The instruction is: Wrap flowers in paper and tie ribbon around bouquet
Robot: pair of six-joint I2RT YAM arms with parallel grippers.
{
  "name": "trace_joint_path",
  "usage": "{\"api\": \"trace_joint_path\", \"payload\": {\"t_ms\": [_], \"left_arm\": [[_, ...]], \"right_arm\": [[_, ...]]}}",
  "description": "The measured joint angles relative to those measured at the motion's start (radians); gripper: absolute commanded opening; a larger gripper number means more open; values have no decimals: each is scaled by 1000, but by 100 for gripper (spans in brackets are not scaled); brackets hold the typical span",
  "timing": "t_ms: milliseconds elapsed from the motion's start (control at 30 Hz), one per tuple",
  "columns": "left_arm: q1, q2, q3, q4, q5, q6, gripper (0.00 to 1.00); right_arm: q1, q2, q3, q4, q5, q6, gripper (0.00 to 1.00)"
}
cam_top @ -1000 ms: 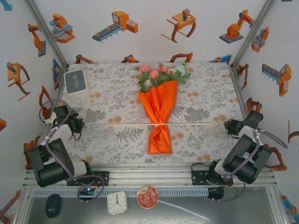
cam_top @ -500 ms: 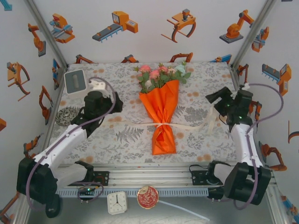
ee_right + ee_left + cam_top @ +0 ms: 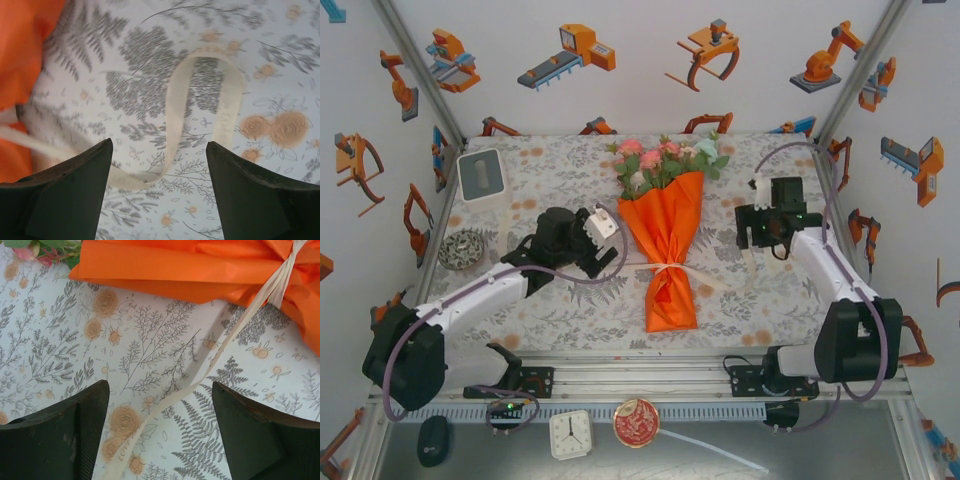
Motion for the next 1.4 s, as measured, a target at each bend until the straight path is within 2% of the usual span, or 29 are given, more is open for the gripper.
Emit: {"api": "trace_joint_path", "payload": {"t_ms": [133,200,367,500,533,700,833,1000,1100,1300,1400], "left_arm": [[3,0,-29,5,16,64,77],[10,1,-40,9,31,84,78],[34,14,-49,16,56,106,80],[47,16,-50,24,63,111,81],[49,17,-50,25,63,112,81],[62,19,-63,43,61,113,81],[77,23,-84,55,59,113,81],[90,45,-83,52,94,116,81],[95,108,-36,-7,135,129,81],[100,257,90,-82,146,160,81],[100,296,119,-109,146,171,75]], "right_arm": [[171,77,6,-103,-55,-257,68],[221,149,17,-171,-69,-349,67],[261,278,25,-268,-84,-463,66],[299,321,27,-262,-51,-502,59],[304,322,27,-255,-42,-506,53],[309,327,23,-204,-4,-537,1],[311,272,-2,-167,-7,-538,0],[309,-1,-66,-29,-61,-463,0],[307,-137,-102,85,-86,-380,0],[304,-175,-156,209,-119,-266,0],[304,-166,-161,228,-130,-239,0]]}}
